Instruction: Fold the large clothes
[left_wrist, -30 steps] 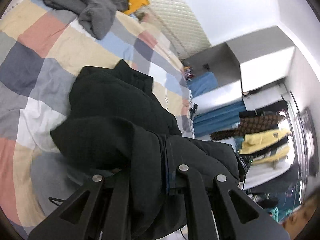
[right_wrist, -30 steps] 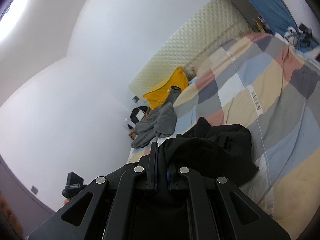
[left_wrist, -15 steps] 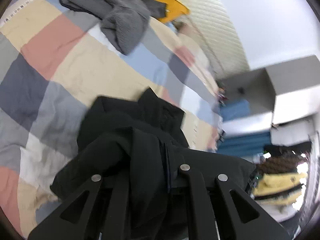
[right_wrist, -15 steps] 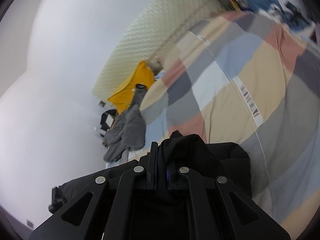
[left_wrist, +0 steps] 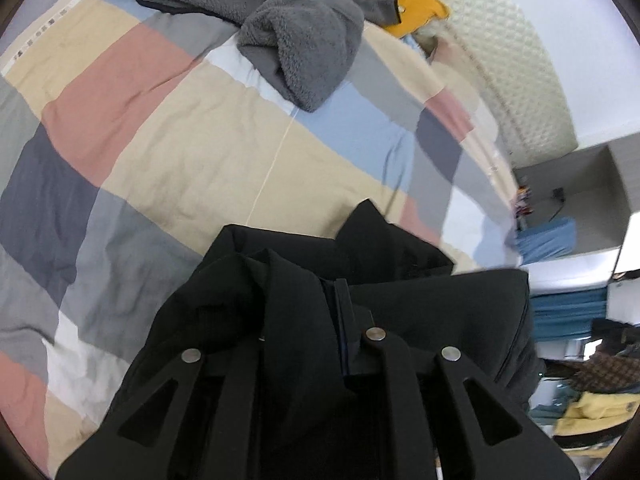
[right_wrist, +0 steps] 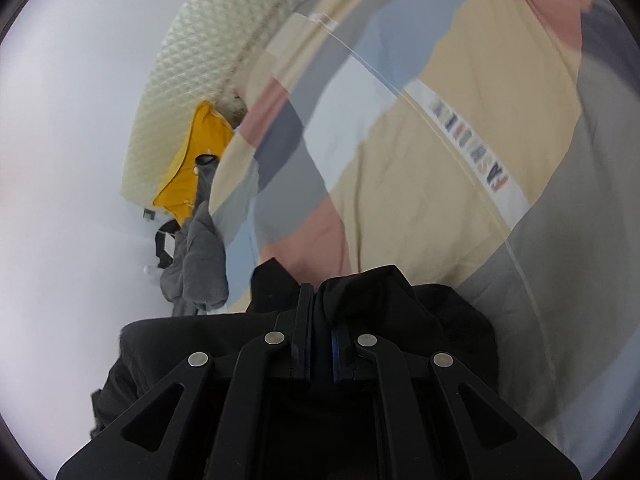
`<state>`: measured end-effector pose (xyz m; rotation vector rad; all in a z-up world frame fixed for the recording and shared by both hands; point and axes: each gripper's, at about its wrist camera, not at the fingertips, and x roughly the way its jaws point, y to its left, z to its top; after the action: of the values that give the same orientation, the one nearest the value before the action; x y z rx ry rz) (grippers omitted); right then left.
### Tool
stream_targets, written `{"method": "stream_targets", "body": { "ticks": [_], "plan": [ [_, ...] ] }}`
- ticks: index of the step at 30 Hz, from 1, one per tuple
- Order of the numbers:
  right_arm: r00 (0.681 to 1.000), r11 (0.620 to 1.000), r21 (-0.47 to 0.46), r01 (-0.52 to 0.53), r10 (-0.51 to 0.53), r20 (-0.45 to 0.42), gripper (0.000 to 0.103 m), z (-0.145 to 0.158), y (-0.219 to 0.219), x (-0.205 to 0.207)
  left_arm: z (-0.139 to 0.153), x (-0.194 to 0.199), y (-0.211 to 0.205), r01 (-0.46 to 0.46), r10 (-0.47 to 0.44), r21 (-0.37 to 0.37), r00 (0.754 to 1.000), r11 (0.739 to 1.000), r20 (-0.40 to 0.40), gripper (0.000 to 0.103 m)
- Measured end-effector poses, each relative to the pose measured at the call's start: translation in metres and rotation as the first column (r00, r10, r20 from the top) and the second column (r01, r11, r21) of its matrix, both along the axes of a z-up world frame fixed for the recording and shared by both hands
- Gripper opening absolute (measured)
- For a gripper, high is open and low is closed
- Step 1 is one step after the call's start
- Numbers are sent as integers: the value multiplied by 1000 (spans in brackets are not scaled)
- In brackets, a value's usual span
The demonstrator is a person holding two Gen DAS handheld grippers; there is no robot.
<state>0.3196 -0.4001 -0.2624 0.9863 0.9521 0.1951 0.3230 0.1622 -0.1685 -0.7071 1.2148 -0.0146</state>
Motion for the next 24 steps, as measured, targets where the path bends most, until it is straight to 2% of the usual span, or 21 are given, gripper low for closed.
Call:
{"method": "stream_targets", "body": {
  "ticks": [4, 8, 12, 15, 18, 19, 21, 22, 23, 24],
  "plan": [
    [999, 1000, 3, 6, -6, -40, 3, -21, 6, 8, -14, 8, -6, 19, -18, 36, 1000, 999, -22, 14],
    [999, 1000, 3, 13, -13, -40, 3, -18, 6, 4, -22, 10, -11, 15, -13, 56, 999, 998, -44, 14],
    [1000, 998, 58, 6, -5, -22, 9, -16, -1, -7, -20, 0, -6, -2, 2, -1, 999, 1000, -43, 15],
    [1000, 996, 91, -6, 6, -6, 21, -6, -10, -20, -15, -13, 3, -1, -2, -54, 999, 999, -55, 21],
    [1000, 999, 44, -24, 24, 12, 45, 18, -20, -38, -3, -28, 7, 17, -18, -31, 998, 999, -54, 30],
    [1000, 1000, 10, -24, 24, 11, 60, 26, -24, -44, 5, -35, 8, 35, -36, -17, 999, 999, -37, 39],
    [1000, 997, -66, -25, 26, 11, 63, 42, -37, -62, 20, -52, 12, 78, -78, 19, 997, 997, 3, 57],
    [1000, 994, -105, -23, 25, 13, 63, 52, -48, -73, 30, -64, 16, 94, -96, 49, 995, 994, 33, 72],
    [1000, 990, -139, -18, 21, 20, 63, 61, -53, -80, 41, -77, 21, 93, -99, 86, 993, 992, 68, 79],
    [999, 984, -180, -9, 15, 30, 63, 70, -58, -86, 50, -85, 26, 86, -98, 121, 990, 989, 97, 79]
  ]
}}
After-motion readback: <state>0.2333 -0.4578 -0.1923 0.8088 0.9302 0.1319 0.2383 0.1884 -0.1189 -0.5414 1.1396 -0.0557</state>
